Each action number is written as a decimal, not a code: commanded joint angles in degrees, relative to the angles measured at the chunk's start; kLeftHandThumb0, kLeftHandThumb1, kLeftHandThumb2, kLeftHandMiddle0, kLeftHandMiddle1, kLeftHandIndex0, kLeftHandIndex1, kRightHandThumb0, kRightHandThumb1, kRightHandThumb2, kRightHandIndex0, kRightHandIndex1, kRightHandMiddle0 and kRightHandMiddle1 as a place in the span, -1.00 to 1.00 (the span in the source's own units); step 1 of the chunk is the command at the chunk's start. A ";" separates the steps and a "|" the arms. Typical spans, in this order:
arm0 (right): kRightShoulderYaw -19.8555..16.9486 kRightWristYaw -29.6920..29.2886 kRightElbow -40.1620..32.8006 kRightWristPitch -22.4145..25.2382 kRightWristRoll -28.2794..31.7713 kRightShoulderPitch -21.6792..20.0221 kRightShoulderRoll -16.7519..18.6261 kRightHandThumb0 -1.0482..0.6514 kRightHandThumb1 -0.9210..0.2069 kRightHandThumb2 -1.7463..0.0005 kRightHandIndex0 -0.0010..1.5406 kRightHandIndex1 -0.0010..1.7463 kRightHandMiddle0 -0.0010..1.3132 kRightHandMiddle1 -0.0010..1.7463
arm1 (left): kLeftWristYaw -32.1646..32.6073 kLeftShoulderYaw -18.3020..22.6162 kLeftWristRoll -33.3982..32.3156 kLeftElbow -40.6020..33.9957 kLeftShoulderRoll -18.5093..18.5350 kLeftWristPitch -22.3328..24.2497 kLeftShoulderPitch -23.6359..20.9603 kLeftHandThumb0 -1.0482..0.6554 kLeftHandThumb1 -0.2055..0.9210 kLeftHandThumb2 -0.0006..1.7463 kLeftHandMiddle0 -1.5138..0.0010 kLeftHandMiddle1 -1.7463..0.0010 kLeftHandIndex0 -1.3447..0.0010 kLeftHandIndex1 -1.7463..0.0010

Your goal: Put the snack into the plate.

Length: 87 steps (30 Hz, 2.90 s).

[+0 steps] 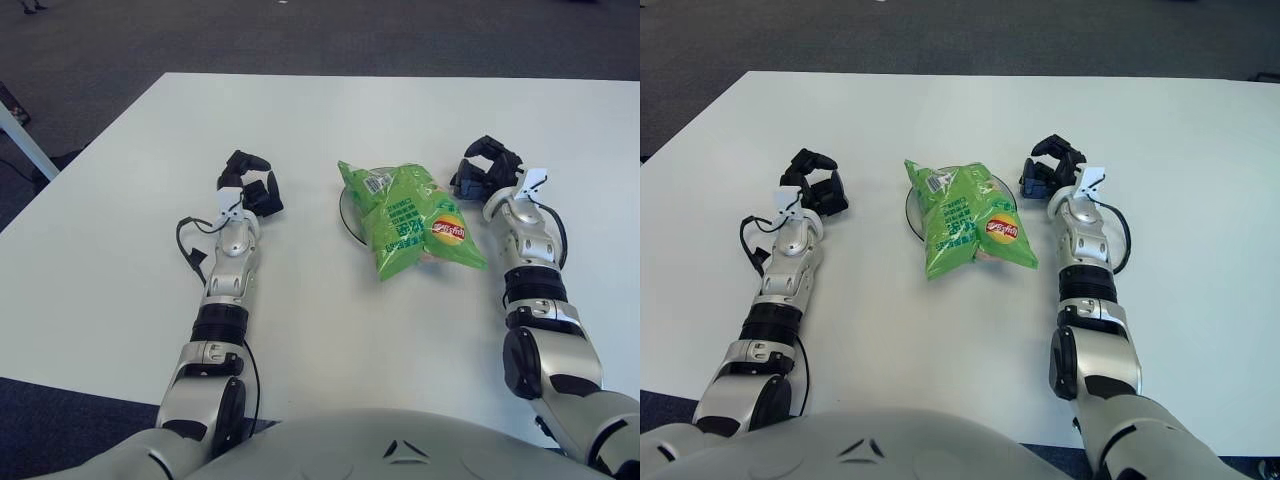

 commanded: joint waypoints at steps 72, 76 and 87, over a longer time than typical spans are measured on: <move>1.39 -9.39 -7.54 -18.96 -3.27 19.44 11.96 0.23 0.79 -1.00 0.21 0.91 0.06 1.00 | -8.61 2.83 -3.17 0.61 -0.35 -4.58 9.74 -0.36 -0.19 0.60 -0.74 -1.00 0.01 -1.00; 1.10 -10.03 -8.30 -18.06 -3.08 19.71 12.37 0.23 0.79 -1.00 0.22 0.90 0.06 1.00 | -8.95 2.57 -2.82 0.38 -0.06 -4.81 9.87 -0.36 -0.18 0.59 -0.74 -1.00 0.02 -1.00; 1.27 -9.97 -11.21 -16.31 -2.96 21.77 13.09 0.23 0.77 -1.00 0.19 0.93 0.05 1.00 | -8.50 2.58 -2.37 -1.06 -0.29 -4.67 10.27 -0.35 -0.15 0.57 -0.74 -1.00 0.04 -1.00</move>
